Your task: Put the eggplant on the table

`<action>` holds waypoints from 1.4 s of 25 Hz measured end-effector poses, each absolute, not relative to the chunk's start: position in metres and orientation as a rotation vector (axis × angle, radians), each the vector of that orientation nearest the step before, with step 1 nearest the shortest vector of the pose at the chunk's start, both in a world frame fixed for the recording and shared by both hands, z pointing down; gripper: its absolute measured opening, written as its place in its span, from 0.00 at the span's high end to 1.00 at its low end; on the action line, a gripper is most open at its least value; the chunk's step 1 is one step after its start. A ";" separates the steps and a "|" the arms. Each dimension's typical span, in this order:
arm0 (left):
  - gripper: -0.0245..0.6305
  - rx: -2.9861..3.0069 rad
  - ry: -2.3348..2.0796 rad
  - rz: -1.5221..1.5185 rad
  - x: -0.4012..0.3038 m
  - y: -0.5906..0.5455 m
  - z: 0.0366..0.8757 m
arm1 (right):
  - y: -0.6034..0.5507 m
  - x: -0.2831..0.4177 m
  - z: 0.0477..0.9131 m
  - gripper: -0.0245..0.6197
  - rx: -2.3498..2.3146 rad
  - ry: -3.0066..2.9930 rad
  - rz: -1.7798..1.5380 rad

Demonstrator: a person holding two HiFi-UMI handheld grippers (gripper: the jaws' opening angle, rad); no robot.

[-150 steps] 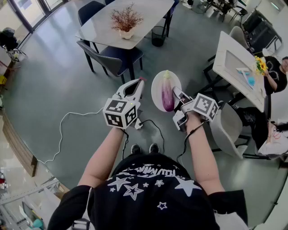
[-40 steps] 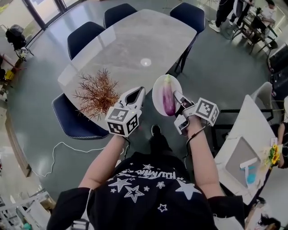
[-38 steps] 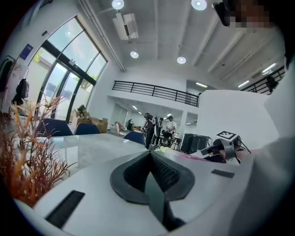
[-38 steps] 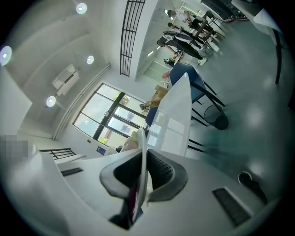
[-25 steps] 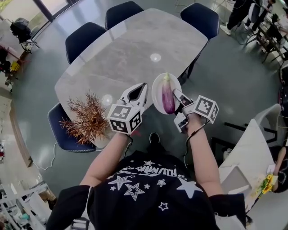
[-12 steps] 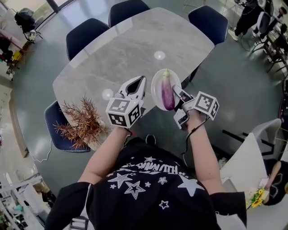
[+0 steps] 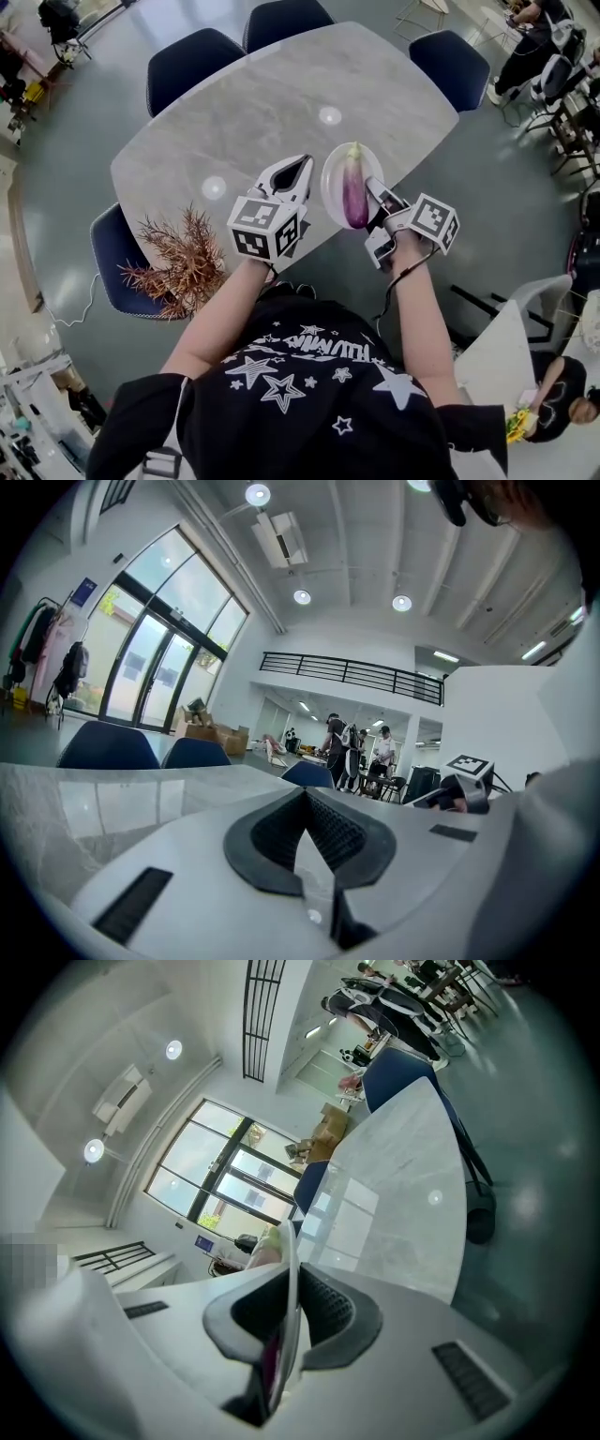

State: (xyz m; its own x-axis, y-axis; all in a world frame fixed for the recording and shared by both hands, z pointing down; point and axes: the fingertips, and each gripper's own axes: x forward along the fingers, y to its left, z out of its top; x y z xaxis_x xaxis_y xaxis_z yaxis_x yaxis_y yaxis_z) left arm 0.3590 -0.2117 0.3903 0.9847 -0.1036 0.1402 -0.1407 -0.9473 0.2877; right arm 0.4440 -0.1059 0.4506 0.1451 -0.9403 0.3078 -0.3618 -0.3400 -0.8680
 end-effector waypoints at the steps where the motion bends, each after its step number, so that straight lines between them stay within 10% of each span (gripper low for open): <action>1: 0.95 2.819 -0.186 0.176 0.358 -0.216 0.392 | -0.109 0.445 0.450 0.91 -1.797 1.250 -1.178; 35: 0.95 2.669 -0.932 0.197 0.371 -0.353 0.428 | -0.304 0.512 0.508 0.91 -1.550 1.805 -1.514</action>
